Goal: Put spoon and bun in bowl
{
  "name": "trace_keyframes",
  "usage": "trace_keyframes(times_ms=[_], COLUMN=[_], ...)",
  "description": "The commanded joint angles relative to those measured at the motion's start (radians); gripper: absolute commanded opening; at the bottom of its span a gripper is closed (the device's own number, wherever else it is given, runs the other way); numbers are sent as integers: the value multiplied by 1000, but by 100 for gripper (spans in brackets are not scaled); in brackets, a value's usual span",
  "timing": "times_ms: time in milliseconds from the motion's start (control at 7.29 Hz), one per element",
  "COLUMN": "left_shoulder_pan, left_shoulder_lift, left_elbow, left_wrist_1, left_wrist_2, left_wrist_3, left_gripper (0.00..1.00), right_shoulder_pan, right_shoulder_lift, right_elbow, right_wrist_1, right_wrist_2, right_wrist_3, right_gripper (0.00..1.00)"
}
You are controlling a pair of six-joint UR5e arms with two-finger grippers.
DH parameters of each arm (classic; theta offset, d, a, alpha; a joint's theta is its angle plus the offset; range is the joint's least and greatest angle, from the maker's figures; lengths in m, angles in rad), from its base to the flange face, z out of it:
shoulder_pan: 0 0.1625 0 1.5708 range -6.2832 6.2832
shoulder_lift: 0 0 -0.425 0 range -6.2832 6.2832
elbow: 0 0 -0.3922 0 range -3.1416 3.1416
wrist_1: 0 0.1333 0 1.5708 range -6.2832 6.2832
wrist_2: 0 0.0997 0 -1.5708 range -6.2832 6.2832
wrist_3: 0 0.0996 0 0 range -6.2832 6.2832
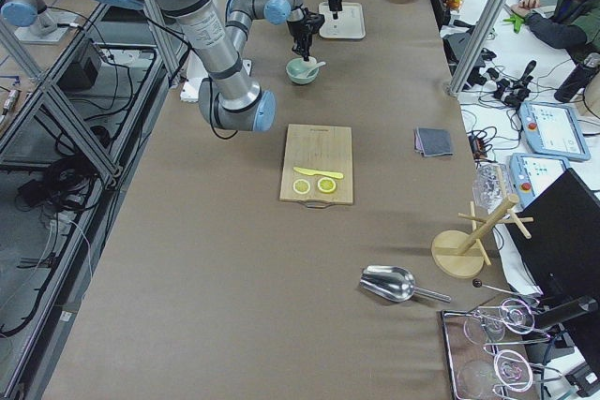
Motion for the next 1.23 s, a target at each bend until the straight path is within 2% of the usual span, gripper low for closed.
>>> trace_keyframes(times_ms=[0,274,548,685,823,960,1097], left_shoulder_pan=[0,0,-4,-52,-129,-203,-283], left_shoulder_lift=[-1,-4,4,-1,1,2,-1], left_elbow=[2,1,-5,-3,-1,-7,-3], left_wrist_1=[-1,-1,5,28,92,210,369], left_wrist_2=[0,0,-4,-76,-157,-191,-216], left_wrist_3=[-3,-7,3,11,110,299,477], left_gripper=[98,98,98,98,98,98,98], right_shoulder_pan=[-10,-7,101,193,283,386,472], right_shoulder_lift=[14,11,-43,-115,-253,-384,-470], right_elbow=[-7,27,50,59,81,81,81], right_wrist_1=[2,2,7,60,249,380,399], right_wrist_2=[-3,5,50,116,217,340,421], right_wrist_3=[-8,-18,-134,-253,-385,-474,-637], right_gripper=[99,100,100,100,100,100,100])
